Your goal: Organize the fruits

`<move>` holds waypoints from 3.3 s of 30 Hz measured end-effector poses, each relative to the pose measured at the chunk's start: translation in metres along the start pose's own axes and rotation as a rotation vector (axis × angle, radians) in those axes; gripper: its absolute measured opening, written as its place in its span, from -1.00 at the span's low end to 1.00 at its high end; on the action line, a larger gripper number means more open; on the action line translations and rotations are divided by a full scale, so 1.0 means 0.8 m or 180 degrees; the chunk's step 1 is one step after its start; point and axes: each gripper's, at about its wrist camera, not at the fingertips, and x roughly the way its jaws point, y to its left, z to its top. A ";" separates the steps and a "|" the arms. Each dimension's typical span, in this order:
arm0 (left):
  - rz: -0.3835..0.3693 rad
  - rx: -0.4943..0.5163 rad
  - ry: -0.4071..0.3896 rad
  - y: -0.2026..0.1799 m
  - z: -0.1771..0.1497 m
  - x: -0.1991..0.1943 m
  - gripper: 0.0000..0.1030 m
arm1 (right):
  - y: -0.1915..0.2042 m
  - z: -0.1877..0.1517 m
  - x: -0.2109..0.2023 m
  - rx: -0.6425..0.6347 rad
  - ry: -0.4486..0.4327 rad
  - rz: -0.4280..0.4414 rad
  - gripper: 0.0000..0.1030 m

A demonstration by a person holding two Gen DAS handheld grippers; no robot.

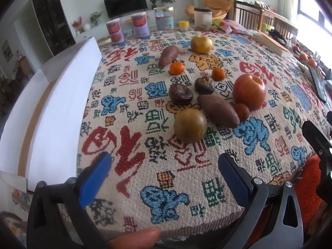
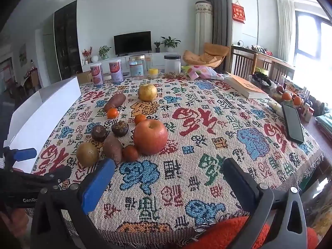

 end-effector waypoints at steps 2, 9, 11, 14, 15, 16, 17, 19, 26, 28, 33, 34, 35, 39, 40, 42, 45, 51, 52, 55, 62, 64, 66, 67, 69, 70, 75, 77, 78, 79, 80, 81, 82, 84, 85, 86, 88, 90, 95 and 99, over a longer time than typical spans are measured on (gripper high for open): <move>0.0025 0.0004 0.0001 0.000 -0.001 0.000 0.99 | 0.000 0.000 -0.001 -0.0004 0.0004 0.0006 1.00; 0.0096 0.0023 0.0041 0.002 -0.003 0.004 0.99 | 0.000 0.000 0.004 0.0010 0.0019 0.0033 1.00; 0.0106 0.0029 0.0045 0.003 -0.003 0.004 0.99 | 0.006 0.002 0.010 0.0008 0.0029 0.0002 1.00; 0.0108 0.0031 0.0049 0.003 -0.003 0.004 0.99 | 0.004 0.002 0.009 0.0003 0.0025 -0.0001 1.00; 0.0110 0.0031 0.0050 0.003 -0.003 0.004 0.99 | 0.004 0.002 0.009 0.0003 0.0026 -0.0003 1.00; 0.0111 0.0030 0.0054 0.003 -0.003 0.005 0.99 | 0.003 0.002 0.008 0.0002 0.0025 -0.0002 1.00; 0.0111 0.0027 0.0058 0.004 -0.003 0.005 0.99 | 0.003 0.001 0.008 0.0001 0.0025 -0.0002 1.00; 0.0111 0.0024 0.0065 0.005 -0.003 0.006 0.99 | 0.001 0.000 0.006 0.0001 0.0027 -0.0001 1.00; 0.0128 0.0031 0.0071 0.004 -0.003 0.007 0.99 | 0.000 0.001 0.005 -0.0002 0.0008 -0.0001 1.00; 0.0130 0.0035 0.0079 0.004 -0.003 0.007 0.99 | 0.000 0.001 0.005 -0.0006 0.0005 -0.0005 1.00; 0.0138 0.0053 0.0093 0.003 -0.003 0.008 0.99 | 0.000 0.001 0.005 -0.0008 -0.0003 -0.0006 1.00; 0.0143 0.0055 0.0102 0.003 -0.004 0.009 0.99 | 0.000 0.001 0.005 -0.0008 -0.0005 -0.0007 1.00; 0.0149 0.0057 0.0111 0.003 -0.004 0.010 0.99 | 0.000 0.001 0.005 -0.0009 -0.0007 -0.0008 1.00; 0.0166 0.0073 0.0122 0.001 -0.004 0.012 0.99 | 0.000 0.001 0.006 -0.0010 -0.0010 -0.0007 1.00; 0.0172 0.0076 0.0122 0.001 -0.004 0.012 0.99 | 0.000 0.001 0.006 -0.0010 -0.0010 -0.0007 1.00; 0.0180 0.0081 0.0125 0.001 -0.004 0.012 0.99 | 0.000 0.001 0.006 -0.0013 -0.0011 -0.0009 1.00; 0.0185 0.0085 0.0139 0.001 -0.004 0.014 0.99 | 0.000 0.001 0.006 -0.0011 -0.0017 -0.0008 1.00; 0.0128 0.0108 0.0227 -0.002 -0.007 0.024 0.99 | 0.000 0.001 0.006 -0.0009 -0.0015 -0.0006 1.00; 0.0085 0.0104 0.0270 -0.002 -0.009 0.028 0.99 | -0.001 0.000 0.006 -0.0010 -0.0017 -0.0007 1.00; 0.0102 0.0141 0.0404 -0.005 -0.014 0.045 0.99 | 0.000 0.001 0.006 -0.0009 -0.0019 -0.0005 1.00; 0.0123 0.0180 0.0555 -0.007 -0.028 0.059 0.99 | -0.001 0.001 0.006 -0.0002 -0.0012 -0.0003 1.00; 0.0120 0.0188 0.0554 -0.007 -0.028 0.057 0.99 | 0.000 0.001 0.006 -0.0012 -0.0017 -0.0006 1.00; 0.0116 0.0193 0.0544 -0.007 -0.029 0.056 0.99 | 0.000 0.001 0.006 -0.0029 -0.0023 -0.0015 1.00; 0.0119 0.0198 0.0539 -0.007 -0.029 0.056 0.99 | 0.000 0.000 0.007 -0.0032 -0.0015 -0.0015 1.00; 0.0130 0.0213 0.0525 -0.007 -0.028 0.057 0.99 | 0.000 0.000 0.007 -0.0024 -0.0003 -0.0010 1.00; 0.0138 0.0224 0.0516 -0.007 -0.028 0.057 0.99 | 0.000 0.000 0.007 -0.0021 -0.0001 -0.0010 1.00; 0.0155 0.0258 0.0490 -0.010 -0.028 0.055 0.99 | 0.002 -0.001 0.008 -0.0031 0.0006 -0.0015 1.00; 0.0149 0.0260 0.0487 -0.010 -0.028 0.055 0.99 | 0.003 -0.001 0.008 -0.0043 0.0012 -0.0023 1.00; 0.0145 0.0260 0.0486 -0.009 -0.028 0.055 0.99 | 0.003 -0.001 0.010 -0.0062 0.0012 -0.0035 1.00; 0.0143 0.0260 0.0486 -0.009 -0.028 0.055 0.99 | 0.003 -0.001 0.011 -0.0091 -0.0013 -0.0058 1.00; 0.0140 0.0261 0.0485 -0.009 -0.028 0.056 0.99 | 0.003 -0.001 0.011 -0.0109 -0.0030 -0.0073 1.00; 0.0137 0.0259 0.0484 -0.008 -0.028 0.056 0.99 | 0.004 -0.001 0.011 -0.0120 -0.0038 -0.0081 1.00; 0.0133 0.0255 0.0483 -0.008 -0.028 0.056 0.99 | 0.004 -0.001 0.011 -0.0152 -0.0063 -0.0109 1.00; 0.0125 0.0251 0.0484 -0.007 -0.027 0.057 0.99 | 0.004 -0.001 0.011 -0.0126 -0.0047 -0.0088 1.00; 0.0120 0.0248 0.0483 -0.007 -0.027 0.057 0.99 | 0.004 -0.001 0.011 -0.0125 -0.0045 -0.0087 1.00; 0.0120 0.0247 0.0484 -0.007 -0.027 0.057 0.99 | 0.004 -0.001 0.011 -0.0127 -0.0045 -0.0088 1.00; 0.0111 0.0238 0.0485 -0.006 -0.027 0.057 0.99 | 0.003 -0.001 0.011 -0.0121 -0.0040 -0.0082 1.00; 0.0102 0.0234 0.0488 -0.006 -0.027 0.058 0.99 | 0.003 -0.001 0.011 -0.0125 -0.0045 -0.0086 1.00; -0.0005 0.0151 0.0478 0.003 -0.031 0.059 0.99 | 0.004 -0.001 0.011 -0.0118 -0.0044 -0.0083 1.00; -0.0353 -0.0110 0.0423 0.032 -0.040 0.068 0.99 | 0.003 -0.002 0.012 -0.0085 -0.0010 -0.0058 1.00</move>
